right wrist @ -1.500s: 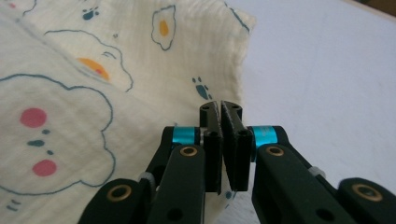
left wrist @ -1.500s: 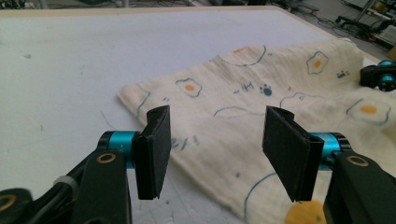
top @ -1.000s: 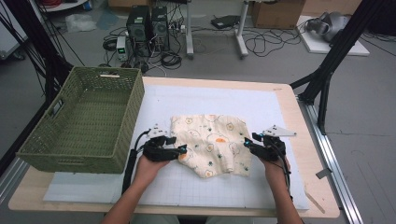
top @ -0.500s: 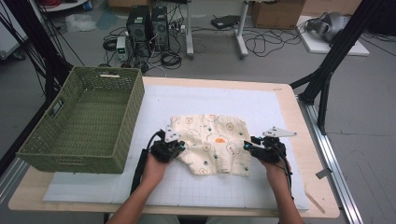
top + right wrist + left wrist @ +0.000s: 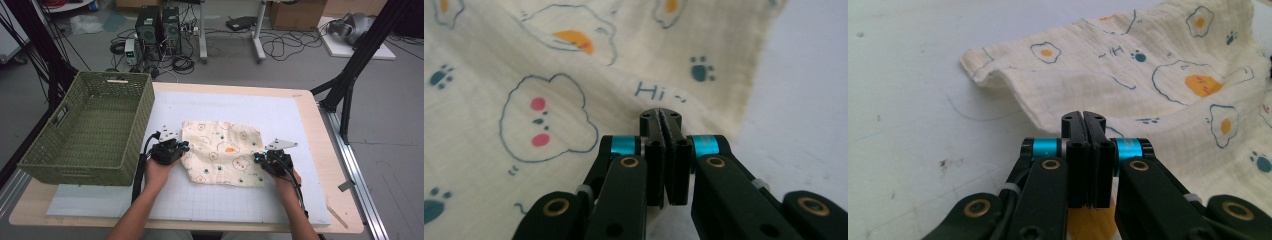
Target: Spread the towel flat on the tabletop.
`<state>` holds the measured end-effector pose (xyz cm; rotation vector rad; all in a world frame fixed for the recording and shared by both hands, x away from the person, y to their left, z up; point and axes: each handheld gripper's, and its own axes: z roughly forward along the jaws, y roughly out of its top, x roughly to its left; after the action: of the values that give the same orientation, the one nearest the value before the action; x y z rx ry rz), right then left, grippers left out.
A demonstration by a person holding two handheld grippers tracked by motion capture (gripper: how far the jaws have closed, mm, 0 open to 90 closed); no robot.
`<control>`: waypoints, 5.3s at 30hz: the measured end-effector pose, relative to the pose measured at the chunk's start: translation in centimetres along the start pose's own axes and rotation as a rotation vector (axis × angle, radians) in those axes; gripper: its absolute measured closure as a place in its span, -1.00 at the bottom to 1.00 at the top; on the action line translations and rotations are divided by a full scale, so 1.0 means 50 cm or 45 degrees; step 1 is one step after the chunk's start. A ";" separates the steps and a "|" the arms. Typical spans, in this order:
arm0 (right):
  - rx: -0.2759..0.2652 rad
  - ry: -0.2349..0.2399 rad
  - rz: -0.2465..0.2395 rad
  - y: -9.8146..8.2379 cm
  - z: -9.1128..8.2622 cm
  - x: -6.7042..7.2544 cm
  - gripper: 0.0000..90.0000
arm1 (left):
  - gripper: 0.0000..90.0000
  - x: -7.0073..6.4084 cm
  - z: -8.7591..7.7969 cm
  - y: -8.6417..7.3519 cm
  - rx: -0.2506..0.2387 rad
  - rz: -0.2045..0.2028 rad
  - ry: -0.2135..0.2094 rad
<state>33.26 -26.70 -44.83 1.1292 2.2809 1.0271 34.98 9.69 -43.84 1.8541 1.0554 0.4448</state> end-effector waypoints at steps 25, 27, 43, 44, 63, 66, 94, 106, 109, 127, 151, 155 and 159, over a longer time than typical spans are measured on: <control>-0.109 -0.197 0.097 -0.019 -0.038 -0.053 0.26 | 0.23 -0.013 -0.006 0.012 -0.025 0.075 -0.124; -0.121 -0.190 0.102 -0.018 -0.043 -0.050 0.24 | 0.24 -0.018 -0.005 0.006 -0.011 0.081 -0.155; -0.059 -0.069 0.050 -0.031 -0.052 -0.034 0.17 | 0.95 -0.042 -0.004 -0.019 0.205 0.197 -0.100; -0.043 -0.055 0.053 -0.033 -0.054 -0.033 0.17 | 0.95 -0.034 -0.017 -0.024 0.195 0.177 -0.099; -0.009 0.031 0.016 -0.051 -0.091 0.028 0.22 | 0.94 -0.009 -0.116 -0.083 0.136 0.080 -0.202; -0.006 0.065 0.013 -0.059 -0.097 0.038 0.28 | 0.94 -0.010 -0.123 -0.084 0.122 0.070 -0.210; 0.137 0.102 -0.021 -0.149 -0.232 0.141 0.89 | 0.93 -0.075 -0.220 -0.160 0.230 0.146 -0.360; -0.077 -0.015 0.126 -0.122 -0.217 0.095 0.27 | 0.13 -0.037 -0.210 -0.147 0.071 0.016 -0.249; -0.049 -0.015 0.100 -0.110 -0.189 0.094 0.25 | 0.11 -0.030 -0.200 -0.139 0.055 0.012 -0.234; 0.141 0.083 -0.021 -0.062 -0.106 0.084 0.96 | 0.07 0.021 -0.138 -0.074 -0.045 -0.061 -0.108; -0.019 0.055 0.029 -0.040 -0.117 0.019 0.26 | -0.02 0.079 0.058 0.041 0.032 -0.092 0.036; -0.033 0.046 0.030 -0.042 -0.121 0.016 0.25 | -0.02 0.080 0.096 0.051 0.076 -0.069 0.040; -0.051 0.043 0.035 -0.038 -0.116 0.009 0.21 | 0.03 0.091 0.110 0.046 0.082 -0.148 0.056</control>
<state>28.42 -29.66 -42.50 1.1389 2.2661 1.1051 42.35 9.92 -45.22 1.8349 1.2129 0.3885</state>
